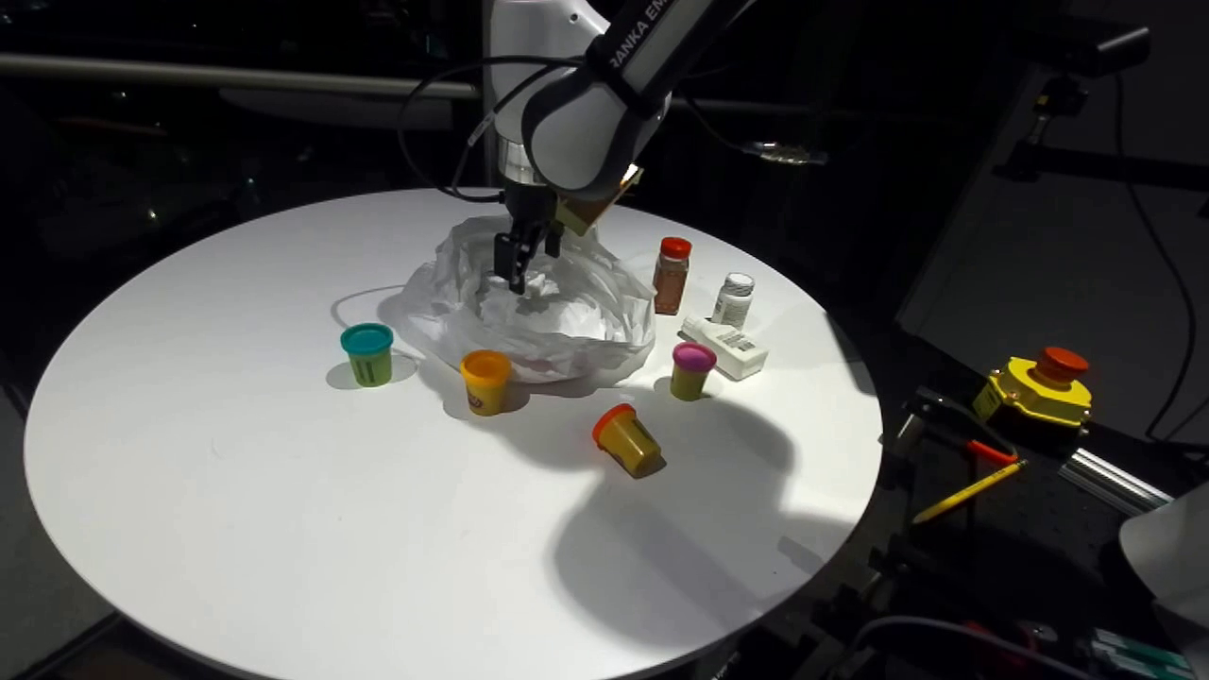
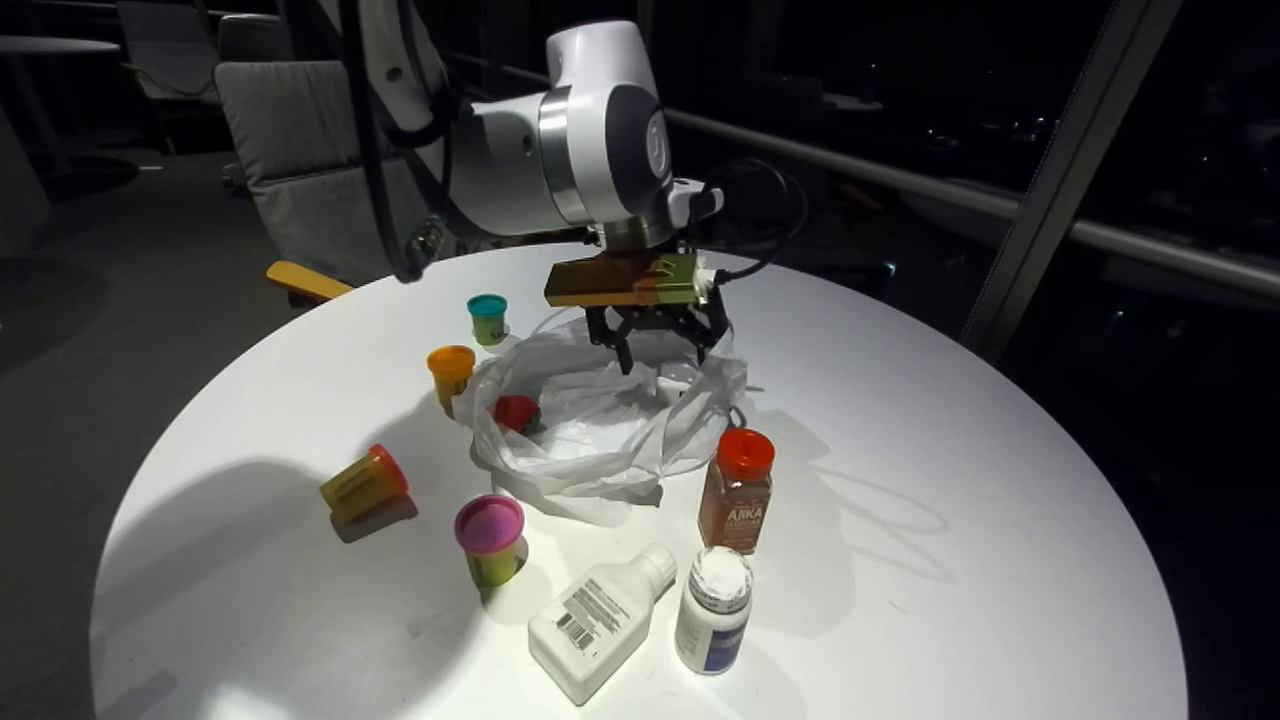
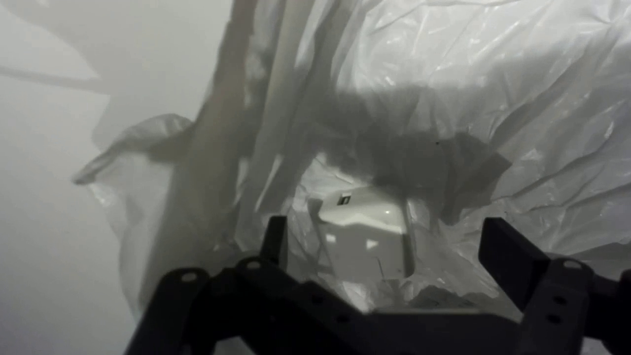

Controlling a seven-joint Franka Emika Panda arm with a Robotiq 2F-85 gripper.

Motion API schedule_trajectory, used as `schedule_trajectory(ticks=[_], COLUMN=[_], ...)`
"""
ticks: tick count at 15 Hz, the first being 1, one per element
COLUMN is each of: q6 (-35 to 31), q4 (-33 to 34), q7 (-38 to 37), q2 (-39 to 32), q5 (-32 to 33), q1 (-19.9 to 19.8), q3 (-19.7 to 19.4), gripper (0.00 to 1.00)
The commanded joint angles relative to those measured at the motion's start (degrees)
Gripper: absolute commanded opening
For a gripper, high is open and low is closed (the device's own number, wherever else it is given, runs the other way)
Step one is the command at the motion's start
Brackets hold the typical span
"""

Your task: Remove all the contents from the plastic bag.

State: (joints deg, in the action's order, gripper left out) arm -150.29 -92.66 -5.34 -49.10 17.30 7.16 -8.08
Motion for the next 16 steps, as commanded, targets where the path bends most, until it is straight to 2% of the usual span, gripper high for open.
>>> schedule_trajectory(ticks=[1,3,7,10,16], q6=[2.66,3.58,5.26,6.07,7.13], q4=[5.73,7.43,10.23,11.97,13.97], q7=[3.43,4.57,5.45,5.68,5.44], q2=[-3.04,-4.07,-5.91,-7.08,-8.36], q5=[-2.93,-4.06,-5.56,-6.47,-6.88], q1=[-2.67,-3.70,-4.45,-4.74,-4.69], q3=[2.34,3.32,4.11,4.40,4.38], gripper=[1.00,0.90,0.93,0.92,0.43])
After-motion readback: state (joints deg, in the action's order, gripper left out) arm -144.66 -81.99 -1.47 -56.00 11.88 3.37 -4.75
